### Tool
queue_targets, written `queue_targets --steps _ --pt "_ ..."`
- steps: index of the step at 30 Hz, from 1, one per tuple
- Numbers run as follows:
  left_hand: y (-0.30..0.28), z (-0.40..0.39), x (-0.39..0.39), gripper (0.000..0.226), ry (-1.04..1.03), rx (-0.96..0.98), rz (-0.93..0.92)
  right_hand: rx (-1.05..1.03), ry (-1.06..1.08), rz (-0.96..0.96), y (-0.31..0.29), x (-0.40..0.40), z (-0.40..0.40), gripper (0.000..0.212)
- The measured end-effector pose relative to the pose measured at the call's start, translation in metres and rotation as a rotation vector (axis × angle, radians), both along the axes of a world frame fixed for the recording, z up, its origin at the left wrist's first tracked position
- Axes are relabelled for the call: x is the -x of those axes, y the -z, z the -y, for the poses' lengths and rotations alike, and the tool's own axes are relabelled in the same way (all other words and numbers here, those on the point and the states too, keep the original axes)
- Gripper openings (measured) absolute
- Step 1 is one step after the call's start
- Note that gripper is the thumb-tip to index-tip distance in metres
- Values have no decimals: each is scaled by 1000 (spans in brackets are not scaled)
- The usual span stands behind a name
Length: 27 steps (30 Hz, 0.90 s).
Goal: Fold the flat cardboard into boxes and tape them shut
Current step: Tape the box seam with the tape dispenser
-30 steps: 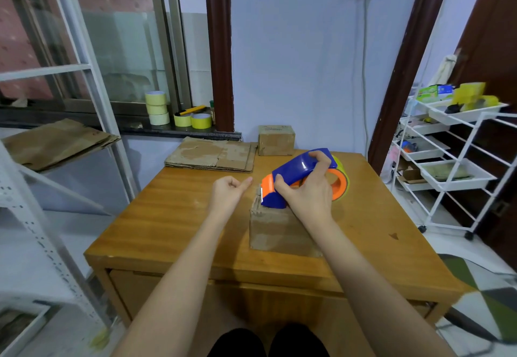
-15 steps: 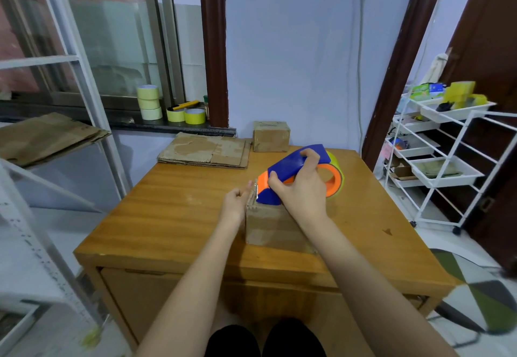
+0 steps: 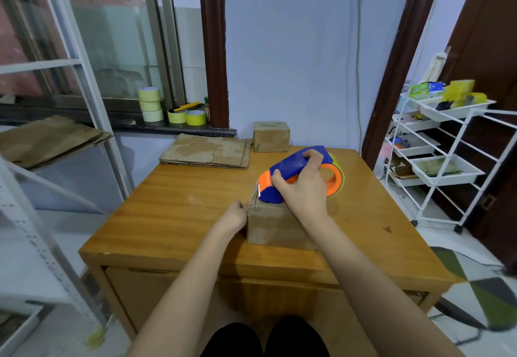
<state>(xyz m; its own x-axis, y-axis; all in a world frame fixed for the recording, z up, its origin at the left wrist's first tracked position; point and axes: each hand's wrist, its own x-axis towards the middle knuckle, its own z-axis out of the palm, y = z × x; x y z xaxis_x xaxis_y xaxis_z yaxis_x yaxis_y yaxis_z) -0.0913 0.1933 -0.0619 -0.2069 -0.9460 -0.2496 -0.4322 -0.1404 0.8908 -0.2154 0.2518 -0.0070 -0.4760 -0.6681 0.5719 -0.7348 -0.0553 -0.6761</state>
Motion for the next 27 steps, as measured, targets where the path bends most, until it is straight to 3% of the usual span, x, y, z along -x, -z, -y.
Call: queue_targets --steps 2,6,13,18,22,27 --pt "1 -2 -4 22 -67 88 -157 8 -8 15 0 0 0 59" --pt "-10 -23 -3 46 -49 160 -494 15 -24 35 0 0 -1 58" --pt "-10 -45 7 51 18 155 -495 39 -28 47 1 1 -2 57" --pt "-14 -45 -2 45 91 120 -330 38 -31 54 1 2 -2 55" --pt "-12 -43 -3 50 42 221 -448 37 -35 63 2 2 -1 55" --pt "-10 -46 7 48 25 196 -501 48 -32 61 2 3 0 56"
